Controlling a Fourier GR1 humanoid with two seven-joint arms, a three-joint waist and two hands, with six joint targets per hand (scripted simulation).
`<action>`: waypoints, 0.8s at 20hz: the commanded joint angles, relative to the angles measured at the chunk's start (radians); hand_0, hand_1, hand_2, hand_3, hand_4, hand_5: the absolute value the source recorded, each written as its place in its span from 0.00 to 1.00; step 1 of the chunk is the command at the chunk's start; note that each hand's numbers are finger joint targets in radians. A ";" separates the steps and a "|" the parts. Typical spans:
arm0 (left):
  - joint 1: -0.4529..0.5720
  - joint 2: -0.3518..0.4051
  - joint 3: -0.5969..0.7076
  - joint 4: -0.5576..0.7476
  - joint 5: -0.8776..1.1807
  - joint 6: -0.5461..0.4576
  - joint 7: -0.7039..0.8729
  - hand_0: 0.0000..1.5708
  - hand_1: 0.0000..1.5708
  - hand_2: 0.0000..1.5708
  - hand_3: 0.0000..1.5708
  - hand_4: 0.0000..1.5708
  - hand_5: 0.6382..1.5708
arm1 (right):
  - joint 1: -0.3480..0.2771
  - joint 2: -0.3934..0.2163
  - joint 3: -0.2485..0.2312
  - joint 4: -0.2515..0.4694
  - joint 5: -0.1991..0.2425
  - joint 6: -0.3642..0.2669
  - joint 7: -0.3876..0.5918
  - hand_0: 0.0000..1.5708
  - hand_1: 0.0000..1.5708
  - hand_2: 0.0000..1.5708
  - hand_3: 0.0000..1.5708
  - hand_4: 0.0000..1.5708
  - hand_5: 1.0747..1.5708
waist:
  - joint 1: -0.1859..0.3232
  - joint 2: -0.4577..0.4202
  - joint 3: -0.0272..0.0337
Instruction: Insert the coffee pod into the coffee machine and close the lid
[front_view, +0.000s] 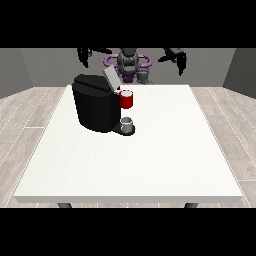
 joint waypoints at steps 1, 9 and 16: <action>0.085 -0.001 -0.039 -0.093 0.019 -0.053 0.014 0.00 0.00 0.00 0.00 0.22 1.00 | -0.033 0.001 -0.040 0.055 -0.045 -0.004 0.041 0.00 0.00 0.00 0.00 0.08 1.00 | 0.054 0.009 0.0001; 0.097 0.037 -0.063 -0.307 0.104 -0.011 0.139 0.00 0.00 0.00 0.00 0.22 1.00 | -0.114 -0.017 -0.002 0.129 -0.026 0.016 0.019 0.00 0.00 0.00 0.00 0.00 1.00 | -0.004 0.100 -0.0001; 0.157 0.027 -0.097 -0.380 0.088 0.046 0.089 0.00 0.00 0.00 0.00 0.23 1.00 | -0.155 0.021 0.040 0.171 -0.008 0.029 -0.084 0.00 0.00 0.00 0.00 0.00 1.00 | -0.022 0.192 -0.0001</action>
